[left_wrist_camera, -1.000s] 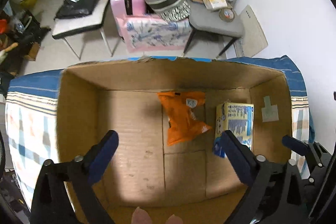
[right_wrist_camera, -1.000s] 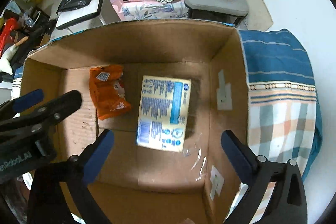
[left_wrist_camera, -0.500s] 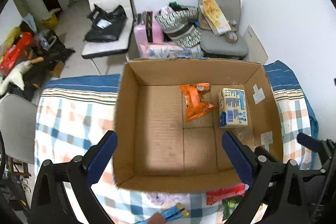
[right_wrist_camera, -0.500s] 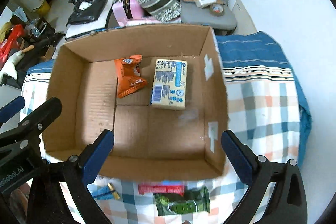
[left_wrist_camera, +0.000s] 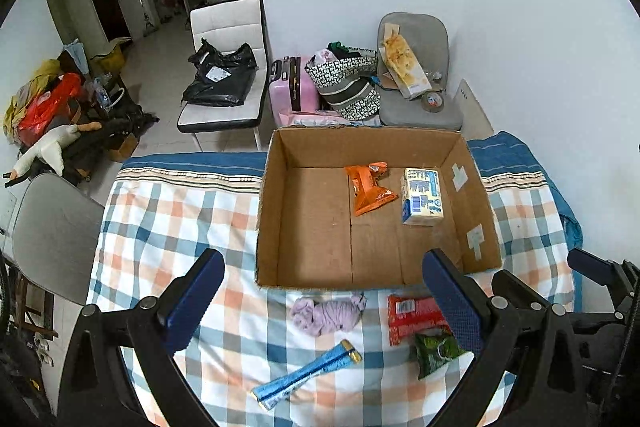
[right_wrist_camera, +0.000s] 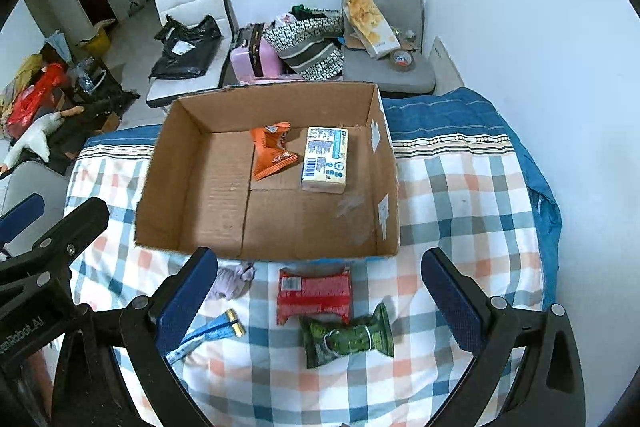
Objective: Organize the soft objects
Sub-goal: 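Withdraw both tools from the box back toward the remaining snacks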
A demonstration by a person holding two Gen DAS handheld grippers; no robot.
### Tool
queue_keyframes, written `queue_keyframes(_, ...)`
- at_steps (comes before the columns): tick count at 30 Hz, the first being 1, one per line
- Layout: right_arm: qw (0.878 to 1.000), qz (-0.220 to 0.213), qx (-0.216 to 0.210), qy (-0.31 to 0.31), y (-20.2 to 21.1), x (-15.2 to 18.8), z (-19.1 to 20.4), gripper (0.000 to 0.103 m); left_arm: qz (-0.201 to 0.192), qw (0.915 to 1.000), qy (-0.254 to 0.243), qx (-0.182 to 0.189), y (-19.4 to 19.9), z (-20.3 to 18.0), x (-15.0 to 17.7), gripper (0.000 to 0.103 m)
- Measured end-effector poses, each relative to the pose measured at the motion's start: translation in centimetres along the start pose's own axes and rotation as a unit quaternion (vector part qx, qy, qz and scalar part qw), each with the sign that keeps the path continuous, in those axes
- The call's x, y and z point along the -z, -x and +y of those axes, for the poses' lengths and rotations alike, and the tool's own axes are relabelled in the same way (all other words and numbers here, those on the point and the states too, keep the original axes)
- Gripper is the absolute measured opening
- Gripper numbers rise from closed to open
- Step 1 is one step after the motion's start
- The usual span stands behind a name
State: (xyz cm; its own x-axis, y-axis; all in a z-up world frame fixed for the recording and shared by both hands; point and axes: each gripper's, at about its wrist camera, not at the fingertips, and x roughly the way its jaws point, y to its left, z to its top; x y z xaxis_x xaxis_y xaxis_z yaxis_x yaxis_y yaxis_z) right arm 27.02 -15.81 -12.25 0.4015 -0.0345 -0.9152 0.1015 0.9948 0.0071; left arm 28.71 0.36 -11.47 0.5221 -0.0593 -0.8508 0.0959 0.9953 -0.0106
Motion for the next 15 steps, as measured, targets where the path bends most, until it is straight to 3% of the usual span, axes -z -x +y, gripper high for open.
queue_keyframes(5, 1.0, 0.006, -0.019, -0.01, 1.4, 1.6, -0.1, 0.103, 0.006, 1.0, -0.003, 0.004, 1.2, 0.4, 1.5, 0.101)
queue_keyframes(9, 0.995, 0.056, -0.047, -0.064, -1.0, 4.0, -2.3, 0.103, 0.042, 0.9989, 0.014, 0.017, -0.5, 1.1, 4.4, 0.101)
queue_keyframes(13, 0.977, 0.14, -0.066, -0.148, -6.8, 8.1, -5.3, 0.103, 0.107, 0.9937, 0.028, 0.019, -4.5, 1.7, 8.6, 0.101)
queue_keyframes(15, 0.961, 0.183, -0.075, -0.192, -10.1, 10.5, -6.7, 0.103, 0.145, 0.989, 0.026, 0.013, -6.9, 1.9, 10.8, 0.101)
